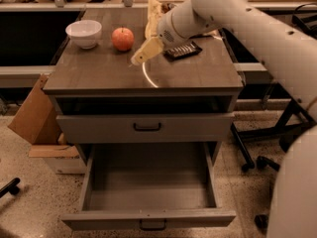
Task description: Place apple into middle drawer
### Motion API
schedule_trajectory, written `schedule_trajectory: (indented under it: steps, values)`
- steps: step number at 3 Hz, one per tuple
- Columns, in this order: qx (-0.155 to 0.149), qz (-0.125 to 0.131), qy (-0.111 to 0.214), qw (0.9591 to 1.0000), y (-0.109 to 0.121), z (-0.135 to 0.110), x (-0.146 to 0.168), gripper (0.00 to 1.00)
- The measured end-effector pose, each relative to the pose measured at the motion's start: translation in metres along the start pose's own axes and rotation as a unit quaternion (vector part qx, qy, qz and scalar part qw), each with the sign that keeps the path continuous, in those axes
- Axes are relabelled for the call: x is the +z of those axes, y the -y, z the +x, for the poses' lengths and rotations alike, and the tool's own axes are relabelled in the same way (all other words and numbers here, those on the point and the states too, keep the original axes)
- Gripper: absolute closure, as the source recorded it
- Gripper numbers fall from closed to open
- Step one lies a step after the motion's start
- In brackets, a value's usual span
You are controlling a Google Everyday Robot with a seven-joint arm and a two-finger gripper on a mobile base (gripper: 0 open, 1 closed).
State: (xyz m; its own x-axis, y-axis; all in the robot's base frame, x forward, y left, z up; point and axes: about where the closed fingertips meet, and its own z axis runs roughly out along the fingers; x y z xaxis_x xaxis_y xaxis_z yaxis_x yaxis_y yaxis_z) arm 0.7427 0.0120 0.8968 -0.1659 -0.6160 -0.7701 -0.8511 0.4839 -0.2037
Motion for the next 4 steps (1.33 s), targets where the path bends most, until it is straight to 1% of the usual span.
schedule_trajectory:
  steps: [1, 2, 3, 4]
  values:
    - [0.028, 0.013, 0.038, 0.9988, 0.029, -0.002, 0.025, 0.0]
    - [0.028, 0.013, 0.038, 0.9988, 0.029, -0.002, 0.025, 0.0]
    - [0.027, 0.004, 0.06, 0.9978, 0.033, -0.013, 0.037, 0.0]
    - [0.022, -0.016, 0.08, 0.9964, 0.035, -0.03, 0.061, 0.0]
